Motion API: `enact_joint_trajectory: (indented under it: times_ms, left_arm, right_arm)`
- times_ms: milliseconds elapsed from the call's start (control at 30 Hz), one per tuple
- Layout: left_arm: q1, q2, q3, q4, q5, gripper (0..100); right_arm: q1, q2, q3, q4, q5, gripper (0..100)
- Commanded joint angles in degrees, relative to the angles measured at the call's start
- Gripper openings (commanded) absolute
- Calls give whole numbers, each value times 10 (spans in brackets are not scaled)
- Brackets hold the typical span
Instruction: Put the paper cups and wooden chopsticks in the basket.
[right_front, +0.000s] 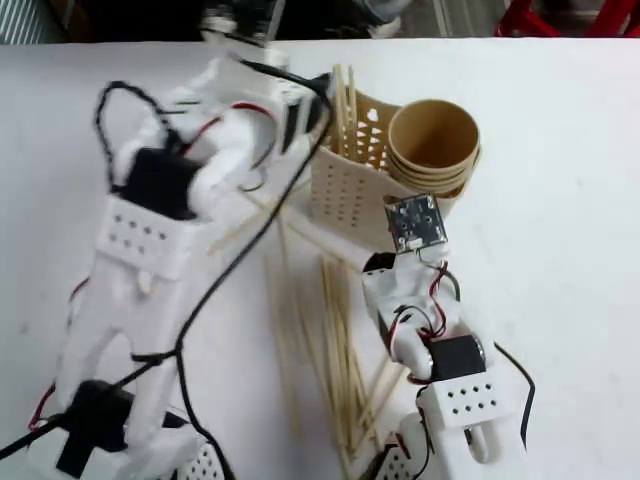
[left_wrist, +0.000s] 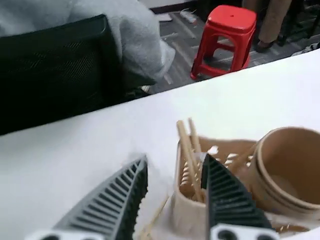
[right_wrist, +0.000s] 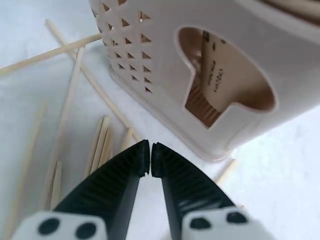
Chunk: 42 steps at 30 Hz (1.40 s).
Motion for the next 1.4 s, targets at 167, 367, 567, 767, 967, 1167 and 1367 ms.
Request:
enact_joint_trajectory:
  times_ms: [167, 367, 567, 767, 967, 1167, 1367]
  left_arm:
    - [-77, -28, 97, 105, -139, 189]
    - [-100, -27, 280, 18, -235, 188]
    - [-121, -5, 375, -84, -243, 188]
    - [-121, 153, 298, -83, -242, 188]
    - [-122, 327, 129, -4, -242, 188]
    - [-120, 458, -13, 76, -239, 181]
    - [-122, 540, -103, 122, -243, 17]
  right_arm:
    - [-2, -10, -4, -2, 5, 23]
    - [-1, -10, -3, -1, 5, 23]
    - [-1, -10, -3, -1, 5, 23]
    - [-2, -10, -3, -1, 5, 23]
    - [-4, -10, -3, -1, 5, 23]
    - [-4, -10, -3, -1, 5, 23]
    - [-3, -10, -3, -2, 5, 23]
